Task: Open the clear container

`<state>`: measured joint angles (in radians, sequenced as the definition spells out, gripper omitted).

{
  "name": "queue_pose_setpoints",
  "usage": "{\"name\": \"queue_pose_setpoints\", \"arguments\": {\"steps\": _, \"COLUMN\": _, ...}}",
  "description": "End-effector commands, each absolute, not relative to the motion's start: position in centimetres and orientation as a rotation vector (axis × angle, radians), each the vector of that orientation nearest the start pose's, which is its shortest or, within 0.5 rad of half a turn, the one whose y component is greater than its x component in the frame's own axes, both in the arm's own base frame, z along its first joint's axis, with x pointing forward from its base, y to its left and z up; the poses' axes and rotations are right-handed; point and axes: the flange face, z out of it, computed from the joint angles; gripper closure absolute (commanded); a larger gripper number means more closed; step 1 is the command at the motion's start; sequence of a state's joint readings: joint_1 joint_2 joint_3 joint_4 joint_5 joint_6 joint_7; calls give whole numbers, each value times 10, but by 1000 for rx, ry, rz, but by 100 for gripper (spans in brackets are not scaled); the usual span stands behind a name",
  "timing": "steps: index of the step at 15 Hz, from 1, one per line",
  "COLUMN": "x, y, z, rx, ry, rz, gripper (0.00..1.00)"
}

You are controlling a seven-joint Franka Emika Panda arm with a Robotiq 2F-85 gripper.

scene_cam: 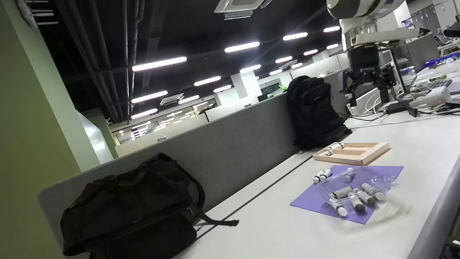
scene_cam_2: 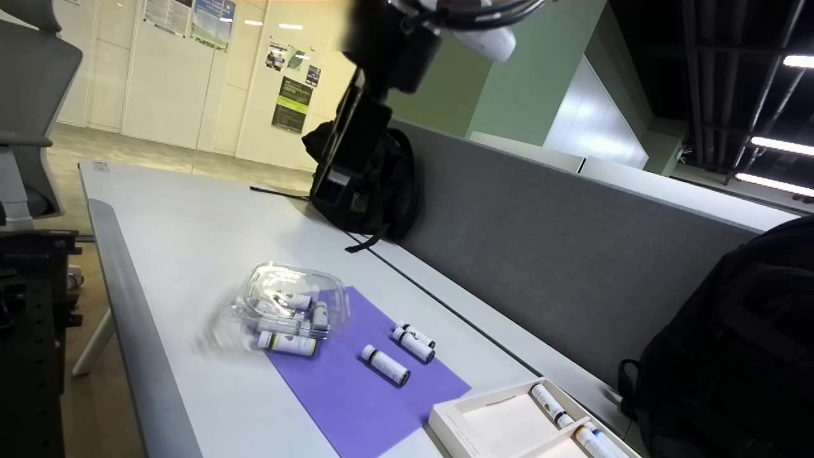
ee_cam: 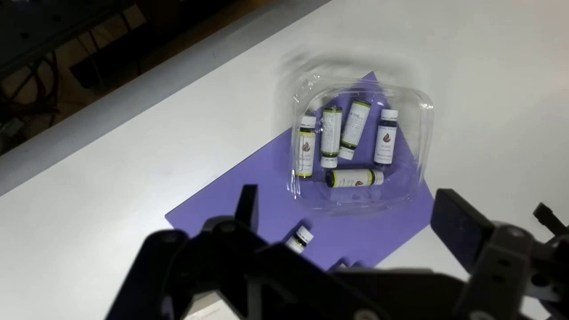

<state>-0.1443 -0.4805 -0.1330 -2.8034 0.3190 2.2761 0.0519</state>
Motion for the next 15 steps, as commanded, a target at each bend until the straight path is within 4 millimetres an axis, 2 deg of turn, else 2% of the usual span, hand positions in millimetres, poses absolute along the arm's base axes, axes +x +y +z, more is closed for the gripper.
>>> {"name": "queue_pose_setpoints", "arguments": {"steps": 1, "x": 340, "y": -81, "z": 330, "rx": -2742, "ry": 743, "rz": 59, "gripper": 0}}
{"name": "queue_pose_setpoints", "arguments": {"steps": 3, "x": 342, "y": -80, "z": 323, "rx": -2742, "ry": 750, "rz": 79, "gripper": 0}}
{"name": "queue_pose_setpoints", "arguments": {"steps": 9, "x": 343, "y": -80, "z": 324, "rx": -2741, "ry": 749, "rz": 72, "gripper": 0}}
{"name": "queue_pose_setpoints", "arguments": {"steps": 15, "x": 344, "y": -73, "z": 267, "rx": -2764, "ry": 610, "rz": 213, "gripper": 0}}
